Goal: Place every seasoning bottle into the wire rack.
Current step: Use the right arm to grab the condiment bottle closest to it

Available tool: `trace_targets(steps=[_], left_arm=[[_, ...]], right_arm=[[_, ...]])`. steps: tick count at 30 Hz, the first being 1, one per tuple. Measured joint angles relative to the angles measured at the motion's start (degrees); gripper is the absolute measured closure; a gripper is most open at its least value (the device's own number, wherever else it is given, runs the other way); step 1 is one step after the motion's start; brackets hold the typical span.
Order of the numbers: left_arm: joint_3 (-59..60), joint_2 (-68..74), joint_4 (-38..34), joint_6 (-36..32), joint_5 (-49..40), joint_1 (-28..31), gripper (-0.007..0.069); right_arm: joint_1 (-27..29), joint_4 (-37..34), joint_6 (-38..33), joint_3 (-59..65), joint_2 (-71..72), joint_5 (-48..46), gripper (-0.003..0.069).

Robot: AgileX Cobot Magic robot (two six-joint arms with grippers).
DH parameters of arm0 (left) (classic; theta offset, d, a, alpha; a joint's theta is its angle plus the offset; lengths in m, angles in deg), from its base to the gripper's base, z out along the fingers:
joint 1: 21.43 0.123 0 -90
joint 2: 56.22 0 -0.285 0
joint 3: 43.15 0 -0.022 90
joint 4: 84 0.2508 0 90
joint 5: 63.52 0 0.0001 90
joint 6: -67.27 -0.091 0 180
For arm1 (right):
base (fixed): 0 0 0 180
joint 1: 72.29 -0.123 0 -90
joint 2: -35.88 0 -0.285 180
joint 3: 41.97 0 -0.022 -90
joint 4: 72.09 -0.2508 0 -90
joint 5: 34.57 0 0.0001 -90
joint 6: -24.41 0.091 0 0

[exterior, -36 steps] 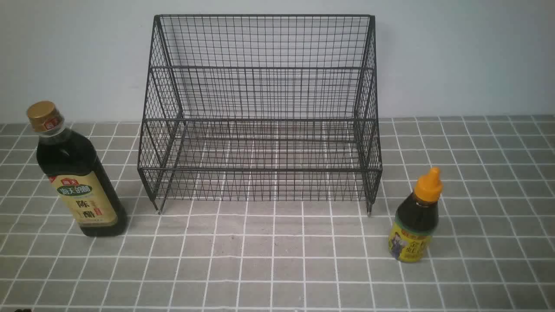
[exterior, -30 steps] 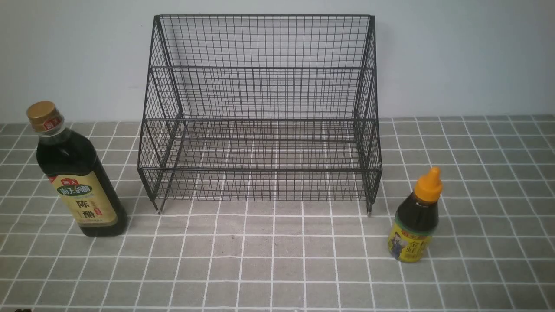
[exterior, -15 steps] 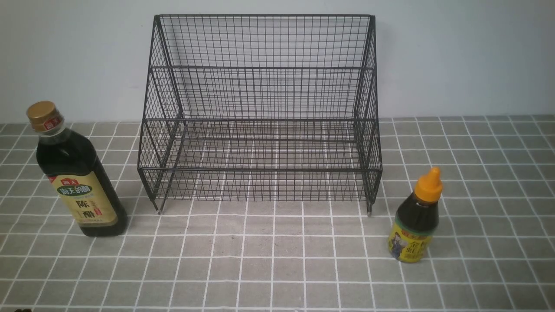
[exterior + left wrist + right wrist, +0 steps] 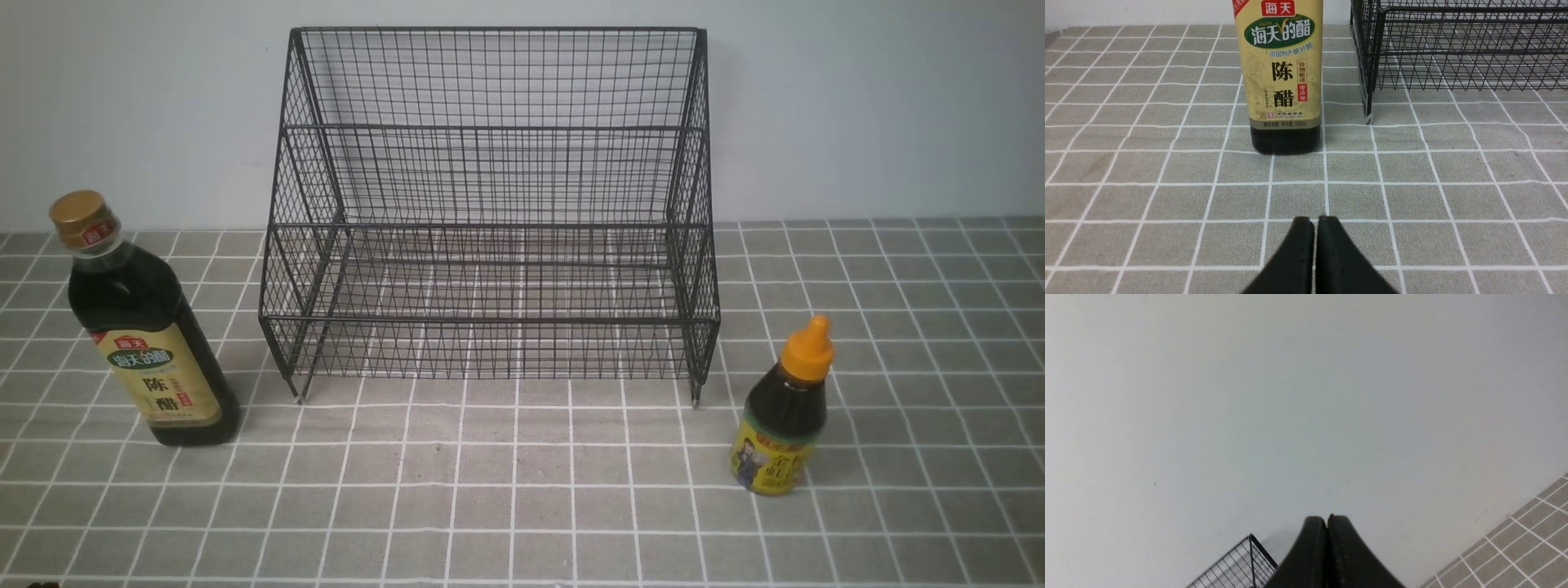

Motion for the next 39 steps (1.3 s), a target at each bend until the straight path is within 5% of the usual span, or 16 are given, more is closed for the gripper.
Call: trace_targets(steps=[5,9,14,22,29,39], left_arm=[[0.0,0.0,0.0,0.0,0.0,0.0,0.0634],[0.0,0.0,0.0,0.0,0.0,0.0,0.0634],[0.0,0.0,0.0,0.0,0.0,0.0,0.0634],[0.0,0.0,0.0,0.0,0.0,0.0,0.0634],[0.0,0.0,0.0,0.0,0.0,0.0,0.0634],[0.0,0.0,0.0,0.0,0.0,0.0,0.0634]], right_arm=[[0.0,-0.8,1.0,-1.6,0.0,-0.4,0.0672],[0.0,11.2,-2.1,-16.4,-6.8,-20.4,0.0672],[0.0,15.4,-6.6,-29.8,-20.1,-37.2,0.0672],[0.0,1.8,-35.1,-51.7,-49.7,-59.4,0.0657],[-0.5,-3.1,-42.8,-56.6,-62.3,-63.3,0.0568],[-12.2,4.9,-41.8,-57.6,-70.7,-52.1,0.0305]])
